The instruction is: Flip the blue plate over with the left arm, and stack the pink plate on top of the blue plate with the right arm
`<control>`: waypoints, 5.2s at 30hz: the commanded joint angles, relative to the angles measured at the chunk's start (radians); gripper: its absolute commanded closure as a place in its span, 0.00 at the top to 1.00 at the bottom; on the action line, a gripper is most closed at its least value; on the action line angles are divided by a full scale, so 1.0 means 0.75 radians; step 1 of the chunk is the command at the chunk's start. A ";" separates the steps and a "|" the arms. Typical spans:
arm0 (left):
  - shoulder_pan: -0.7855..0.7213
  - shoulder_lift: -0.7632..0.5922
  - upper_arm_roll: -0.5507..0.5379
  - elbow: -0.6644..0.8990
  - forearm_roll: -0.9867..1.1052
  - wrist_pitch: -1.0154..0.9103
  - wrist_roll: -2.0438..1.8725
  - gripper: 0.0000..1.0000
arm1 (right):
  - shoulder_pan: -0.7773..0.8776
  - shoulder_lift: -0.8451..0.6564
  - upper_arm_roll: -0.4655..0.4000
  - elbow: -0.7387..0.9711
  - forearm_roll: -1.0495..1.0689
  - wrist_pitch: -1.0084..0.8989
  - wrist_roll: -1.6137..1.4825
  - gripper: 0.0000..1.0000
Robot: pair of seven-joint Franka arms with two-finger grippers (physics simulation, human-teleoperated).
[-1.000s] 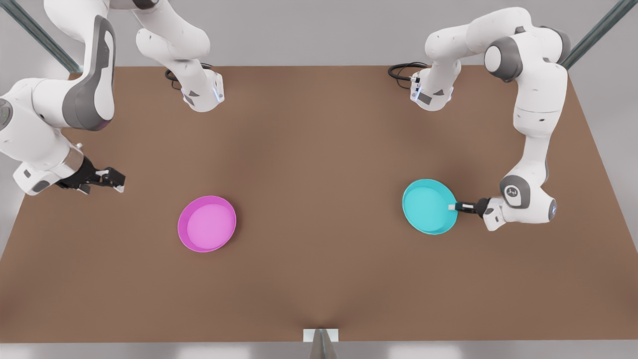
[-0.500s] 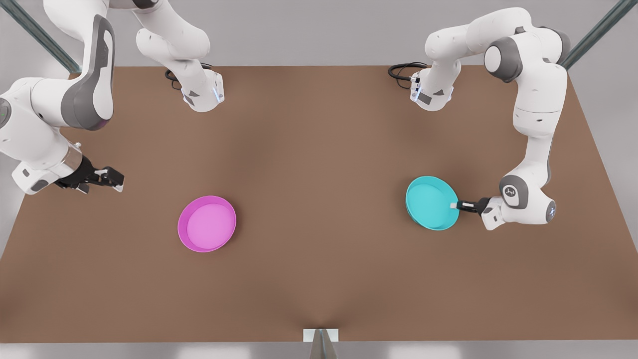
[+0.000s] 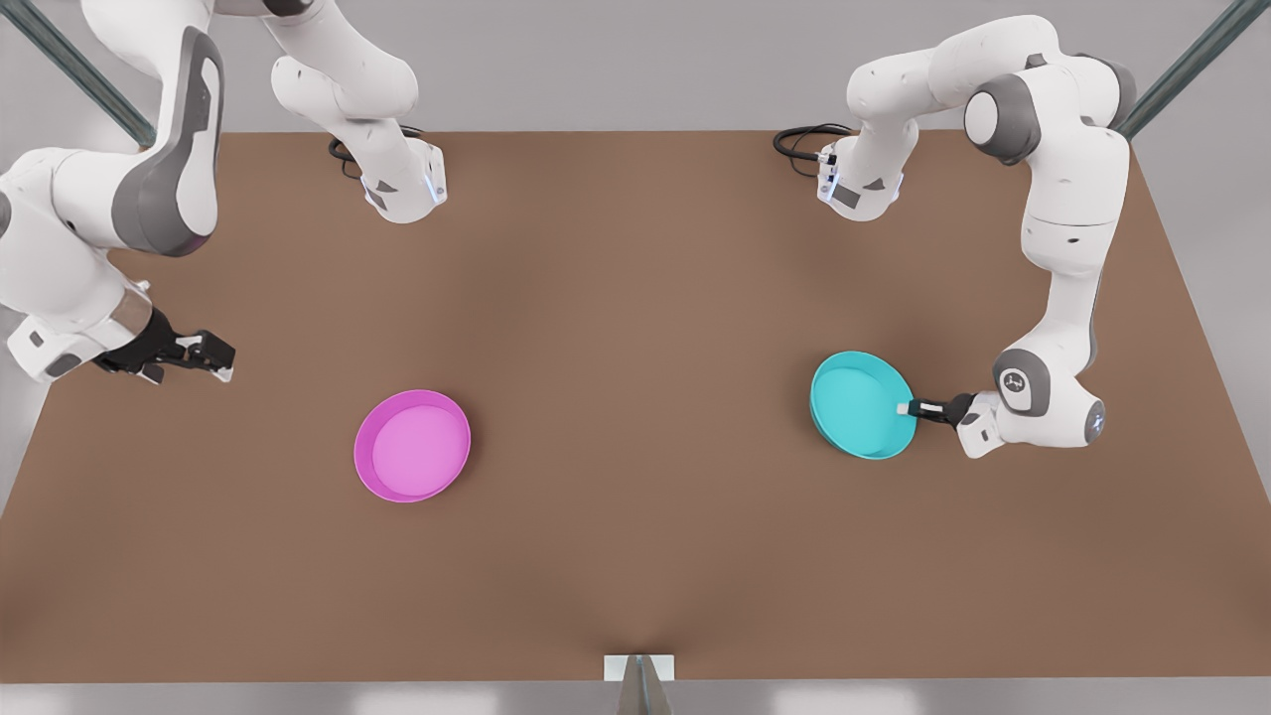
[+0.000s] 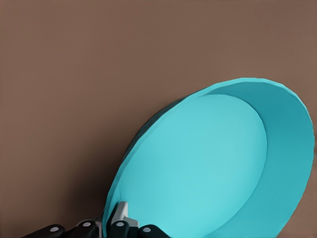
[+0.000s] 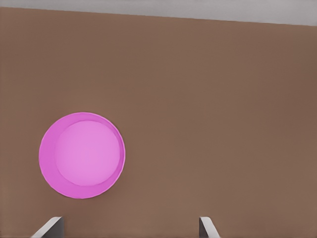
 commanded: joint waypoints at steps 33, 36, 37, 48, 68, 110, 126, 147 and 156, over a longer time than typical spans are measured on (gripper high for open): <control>0.000 -0.006 -0.016 0.002 -0.117 -0.014 0.013 0.21 | -0.043 0.000 0.001 -0.033 -0.002 0.002 -0.003 1.00; 0.000 -0.016 -0.016 0.008 -0.115 -0.027 0.010 0.21 | -0.043 0.000 0.001 -0.033 -0.002 0.002 -0.003 1.00; 0.000 -0.020 -0.016 0.010 -0.107 -0.027 0.010 0.21 | -0.043 0.000 0.001 -0.033 -0.002 0.002 -0.003 1.00; -0.006 -0.041 -0.065 0.112 0.041 -0.047 -0.006 0.21 | -0.024 0.204 -0.005 0.305 -0.043 -0.159 0.015 1.00; -0.139 -0.135 -0.525 0.321 0.977 -0.280 -0.707 0.21 | -0.057 0.215 -0.017 0.362 -0.092 -0.147 0.019 1.00; -1.698 0.508 0.047 0.757 1.992 -1.401 -2.018 0.61 | -0.069 0.282 -0.017 0.358 -0.084 -0.155 0.017 1.00; -1.876 0.501 0.031 1.000 1.613 -1.329 -2.018 1.00 | -0.084 0.303 -0.024 0.423 -0.018 -0.184 0.009 1.00; -0.559 -0.523 0.056 0.882 0.613 -0.996 -0.904 1.00 | -0.071 0.165 0.026 -0.047 0.110 0.131 -0.007 1.00; -0.557 -0.628 0.058 0.644 0.607 -0.841 -0.883 1.00 | -0.127 0.568 0.126 -0.233 0.513 0.411 -0.400 1.00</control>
